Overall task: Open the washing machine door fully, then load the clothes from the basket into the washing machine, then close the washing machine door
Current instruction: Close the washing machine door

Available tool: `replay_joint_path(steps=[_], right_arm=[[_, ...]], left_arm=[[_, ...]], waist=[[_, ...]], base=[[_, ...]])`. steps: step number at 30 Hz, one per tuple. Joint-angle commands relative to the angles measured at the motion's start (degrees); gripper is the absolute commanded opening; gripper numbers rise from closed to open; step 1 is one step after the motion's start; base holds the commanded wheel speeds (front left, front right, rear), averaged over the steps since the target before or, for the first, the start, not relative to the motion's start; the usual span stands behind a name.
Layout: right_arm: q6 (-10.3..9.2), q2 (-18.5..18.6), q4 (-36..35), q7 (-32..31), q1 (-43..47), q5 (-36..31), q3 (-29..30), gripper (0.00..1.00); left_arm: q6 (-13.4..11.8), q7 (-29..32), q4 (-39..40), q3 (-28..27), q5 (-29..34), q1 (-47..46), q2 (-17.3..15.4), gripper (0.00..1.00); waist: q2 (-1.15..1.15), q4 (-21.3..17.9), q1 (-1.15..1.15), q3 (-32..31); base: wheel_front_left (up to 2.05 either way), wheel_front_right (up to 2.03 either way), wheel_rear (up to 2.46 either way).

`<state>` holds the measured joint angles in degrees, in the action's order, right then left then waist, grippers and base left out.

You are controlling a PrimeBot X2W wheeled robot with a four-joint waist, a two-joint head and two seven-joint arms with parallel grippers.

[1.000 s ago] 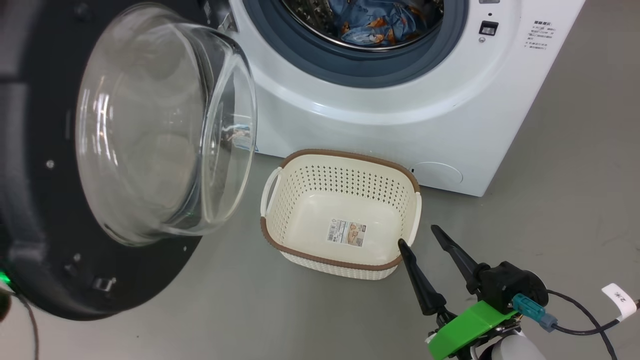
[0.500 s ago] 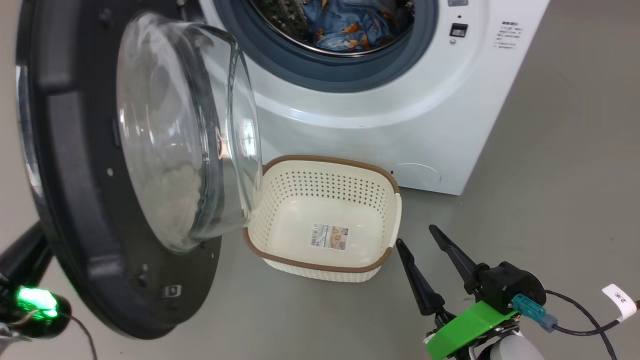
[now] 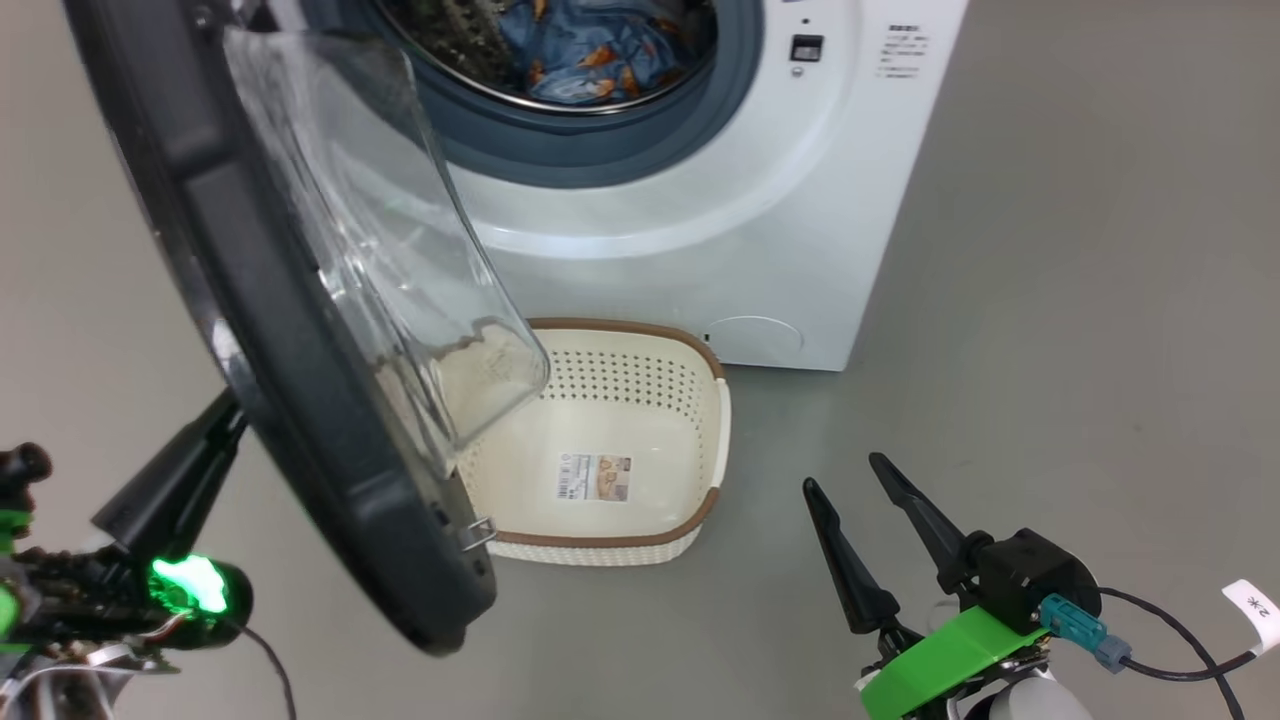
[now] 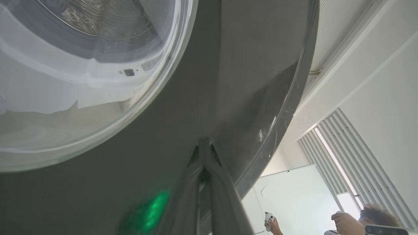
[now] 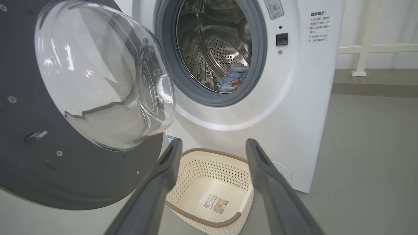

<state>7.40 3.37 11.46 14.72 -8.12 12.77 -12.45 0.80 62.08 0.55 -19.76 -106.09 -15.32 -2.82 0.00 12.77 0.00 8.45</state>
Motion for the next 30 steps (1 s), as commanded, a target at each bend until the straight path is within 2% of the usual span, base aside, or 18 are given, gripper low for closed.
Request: replay_joint_path(steps=[1, 18, 30], right_arm=[[0.09, -0.5, -1.7, 0.3, -0.3, 0.7, -1.3, 1.00], [0.09, -0.5, -2.9, 0.3, 0.4, 1.8, -1.3, 1.00], [0.09, -0.5, -3.4, 0.3, 1.3, 2.3, -1.2, 1.00]], left_arm=[[1.0, -0.5, 2.5, 0.1, 0.0, 0.0, -0.8, 0.00], [5.4, -14.7, -2.7, 8.8, 1.6, -2.7, -0.1, 0.00], [6.5, -21.5, -8.7, 11.6, 3.0, -7.2, -0.1, 0.00]], waist=[[0.00, -2.1, 0.00, 0.2], [0.00, -11.1, 0.00, -0.1], [0.00, -16.1, 0.00, -0.6]], base=[[0.00, 0.00, 0.00], [0.00, 0.00, 0.00], [0.00, 0.00, 0.00]])
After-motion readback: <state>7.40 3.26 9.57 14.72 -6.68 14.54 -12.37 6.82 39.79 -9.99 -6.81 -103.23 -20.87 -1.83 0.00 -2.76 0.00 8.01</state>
